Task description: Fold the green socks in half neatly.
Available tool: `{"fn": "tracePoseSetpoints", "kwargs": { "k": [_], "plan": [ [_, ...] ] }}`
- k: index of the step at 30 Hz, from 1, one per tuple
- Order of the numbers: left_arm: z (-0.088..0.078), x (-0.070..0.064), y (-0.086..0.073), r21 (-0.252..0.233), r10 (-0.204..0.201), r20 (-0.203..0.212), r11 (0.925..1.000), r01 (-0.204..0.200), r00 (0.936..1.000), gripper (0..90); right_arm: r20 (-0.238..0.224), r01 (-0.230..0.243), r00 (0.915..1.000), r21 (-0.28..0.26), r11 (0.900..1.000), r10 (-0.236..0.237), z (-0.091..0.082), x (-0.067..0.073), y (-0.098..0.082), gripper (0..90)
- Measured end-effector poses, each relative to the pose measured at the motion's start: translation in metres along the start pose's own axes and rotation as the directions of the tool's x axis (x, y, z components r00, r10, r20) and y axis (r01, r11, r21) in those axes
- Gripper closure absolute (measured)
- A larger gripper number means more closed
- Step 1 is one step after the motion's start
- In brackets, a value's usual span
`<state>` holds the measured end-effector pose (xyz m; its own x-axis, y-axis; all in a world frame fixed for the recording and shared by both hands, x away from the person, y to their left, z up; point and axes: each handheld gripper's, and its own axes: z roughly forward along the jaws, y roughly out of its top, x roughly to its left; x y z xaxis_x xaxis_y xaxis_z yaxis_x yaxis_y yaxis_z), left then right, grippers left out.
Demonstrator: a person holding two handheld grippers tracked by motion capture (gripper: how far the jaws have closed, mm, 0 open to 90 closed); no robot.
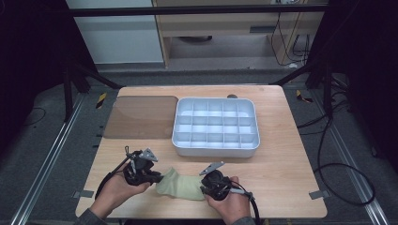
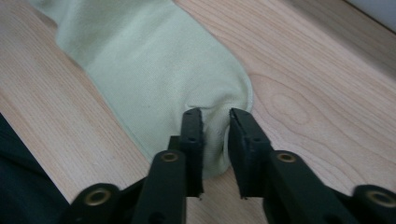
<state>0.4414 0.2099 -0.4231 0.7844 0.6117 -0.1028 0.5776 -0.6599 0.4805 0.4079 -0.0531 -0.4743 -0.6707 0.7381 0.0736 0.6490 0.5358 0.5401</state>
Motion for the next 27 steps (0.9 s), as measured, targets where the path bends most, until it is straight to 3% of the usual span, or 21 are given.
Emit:
{"fn": "tracePoseSetpoints", "kwargs": {
  "k": [15,19,27],
  "plan": [
    [-0.002,0.014,-0.004,0.001,-0.035,-0.002,0.9994,0.035,0.9994,80.2,-0.003,0.045,0.9990,0.033,0.998,-0.045,0.005,0.005,-0.002,76.2],
    [-0.005,0.014,-0.004,-0.012,-0.038,0.005,0.9992,0.038,0.9993,80.1,-0.008,0.044,0.9990,0.033,0.998,-0.043,0.006,0.005,-0.002,81.5],
    [-0.007,0.005,0.001,-0.021,-0.021,0.026,0.9995,0.021,0.9994,79.8,-0.013,0.026,0.9996,0.021,0.999,-0.025,0.008,0.004,0.000,82.9]
  ]
}}
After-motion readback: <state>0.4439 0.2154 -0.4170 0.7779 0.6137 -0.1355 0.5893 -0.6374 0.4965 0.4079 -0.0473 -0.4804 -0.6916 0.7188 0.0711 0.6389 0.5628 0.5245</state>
